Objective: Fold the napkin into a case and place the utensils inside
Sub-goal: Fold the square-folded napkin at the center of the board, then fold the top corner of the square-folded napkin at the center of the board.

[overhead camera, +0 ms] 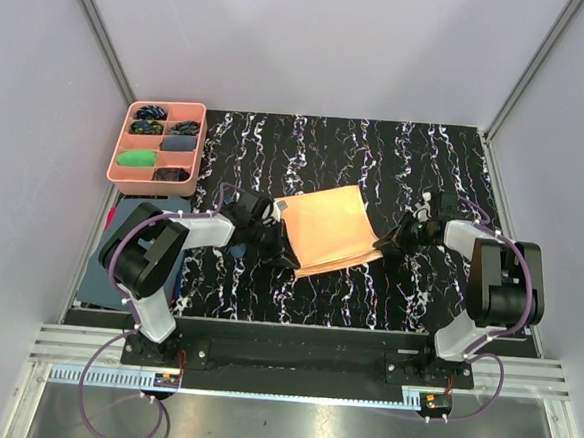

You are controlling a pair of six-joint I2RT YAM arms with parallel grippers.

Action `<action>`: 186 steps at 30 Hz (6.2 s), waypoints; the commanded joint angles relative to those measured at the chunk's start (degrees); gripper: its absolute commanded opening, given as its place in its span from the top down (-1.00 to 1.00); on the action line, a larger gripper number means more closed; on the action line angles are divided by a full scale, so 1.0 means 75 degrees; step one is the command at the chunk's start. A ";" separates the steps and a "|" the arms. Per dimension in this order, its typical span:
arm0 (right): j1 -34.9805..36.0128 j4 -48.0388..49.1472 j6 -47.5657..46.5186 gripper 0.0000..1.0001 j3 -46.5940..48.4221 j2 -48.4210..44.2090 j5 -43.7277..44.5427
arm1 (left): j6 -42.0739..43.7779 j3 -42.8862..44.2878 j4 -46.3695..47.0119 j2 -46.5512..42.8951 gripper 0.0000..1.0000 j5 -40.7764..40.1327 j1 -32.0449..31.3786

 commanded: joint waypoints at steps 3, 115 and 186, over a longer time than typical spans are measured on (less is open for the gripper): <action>-0.0038 0.0174 -0.0247 1.00 0.0196 0.0322 0.0439 | 0.0109 -0.0011 -0.0086 0.0101 0.90 -0.0270 -0.0094; 0.1719 0.3103 0.1650 0.24 0.2171 0.1829 -0.1096 | 0.1281 0.1079 -0.0416 0.0488 0.57 -0.1231 -0.0434; 0.1942 -0.2651 0.1838 -0.01 -0.1621 -0.3229 0.4365 | 0.1550 0.0516 -0.0661 0.0242 0.57 -0.2485 -0.0996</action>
